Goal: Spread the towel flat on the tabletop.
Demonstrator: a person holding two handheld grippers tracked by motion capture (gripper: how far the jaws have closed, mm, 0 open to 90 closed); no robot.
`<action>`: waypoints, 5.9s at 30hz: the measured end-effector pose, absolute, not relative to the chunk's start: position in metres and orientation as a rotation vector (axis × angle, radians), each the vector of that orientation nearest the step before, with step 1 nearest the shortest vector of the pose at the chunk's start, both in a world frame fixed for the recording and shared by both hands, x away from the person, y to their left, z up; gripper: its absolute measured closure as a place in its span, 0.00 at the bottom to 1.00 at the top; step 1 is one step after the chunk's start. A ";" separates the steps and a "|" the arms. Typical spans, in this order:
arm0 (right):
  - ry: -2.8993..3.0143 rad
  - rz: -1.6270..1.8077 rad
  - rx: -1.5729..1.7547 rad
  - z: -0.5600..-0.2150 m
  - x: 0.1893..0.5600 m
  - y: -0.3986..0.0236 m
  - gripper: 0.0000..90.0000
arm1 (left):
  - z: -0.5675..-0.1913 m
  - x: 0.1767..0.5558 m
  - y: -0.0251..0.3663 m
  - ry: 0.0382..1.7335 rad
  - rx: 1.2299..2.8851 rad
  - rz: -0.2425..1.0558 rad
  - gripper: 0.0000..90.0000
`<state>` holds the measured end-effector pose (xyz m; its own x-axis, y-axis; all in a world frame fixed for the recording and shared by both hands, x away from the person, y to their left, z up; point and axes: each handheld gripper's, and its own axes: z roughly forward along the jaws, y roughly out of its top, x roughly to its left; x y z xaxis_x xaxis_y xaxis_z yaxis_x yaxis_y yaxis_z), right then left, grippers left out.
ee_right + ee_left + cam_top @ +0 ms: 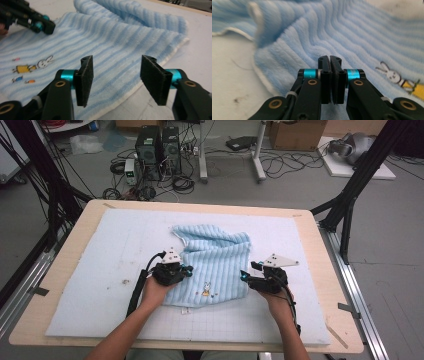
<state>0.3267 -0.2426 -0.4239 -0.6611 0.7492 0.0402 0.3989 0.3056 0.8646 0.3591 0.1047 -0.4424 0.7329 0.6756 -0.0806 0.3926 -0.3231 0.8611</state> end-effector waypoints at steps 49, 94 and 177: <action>2.283 1.174 0.987 -0.423 0.351 -0.203 0.48 | -0.436 0.371 0.155 0.971 1.944 0.354 0.54; 2.821 1.195 0.625 -0.441 0.219 -0.199 0.93 | -0.451 0.236 0.163 0.825 2.044 0.145 0.93; 2.370 1.361 1.049 -0.432 0.320 -0.184 0.53 | -0.436 0.343 0.195 0.976 1.821 0.314 0.49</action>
<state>0.3204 -0.1843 -0.4315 -0.7234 0.6723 0.1571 0.4746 0.3190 0.8204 0.3433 0.1952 -0.4357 0.6399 0.7393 -0.2096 0.4782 -0.1696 0.8617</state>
